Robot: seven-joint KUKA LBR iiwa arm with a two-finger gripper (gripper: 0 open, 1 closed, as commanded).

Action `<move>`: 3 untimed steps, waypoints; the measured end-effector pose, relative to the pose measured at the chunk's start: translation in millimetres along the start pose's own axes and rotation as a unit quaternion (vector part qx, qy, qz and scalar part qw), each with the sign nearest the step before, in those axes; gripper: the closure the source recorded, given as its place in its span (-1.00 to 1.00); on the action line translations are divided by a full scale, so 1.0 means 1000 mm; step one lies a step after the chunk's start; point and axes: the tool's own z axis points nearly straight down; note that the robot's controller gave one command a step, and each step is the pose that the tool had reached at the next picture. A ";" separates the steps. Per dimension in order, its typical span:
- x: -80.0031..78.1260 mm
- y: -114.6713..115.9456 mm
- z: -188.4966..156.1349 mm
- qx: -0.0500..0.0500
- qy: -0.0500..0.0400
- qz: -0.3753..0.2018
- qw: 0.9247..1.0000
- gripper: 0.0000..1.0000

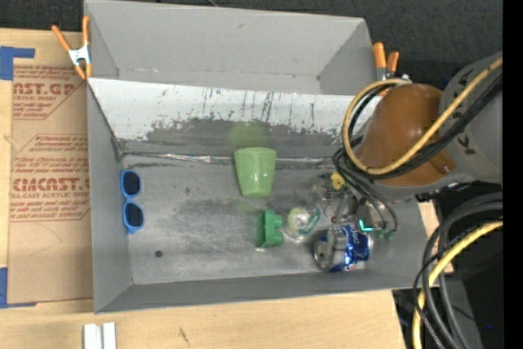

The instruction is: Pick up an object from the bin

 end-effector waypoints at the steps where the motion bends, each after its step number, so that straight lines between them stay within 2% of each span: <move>1: -0.009 -0.047 0.071 0.000 -0.002 0.121 0.993 -1.00; 2: -0.012 -0.047 0.066 0.000 -0.007 0.120 0.993 1.00; 3: -0.022 -0.044 -0.054 -0.001 -0.008 0.124 0.992 1.00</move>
Offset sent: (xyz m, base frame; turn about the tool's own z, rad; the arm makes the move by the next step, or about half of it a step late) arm 0.0092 -0.0473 -0.0691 0.2407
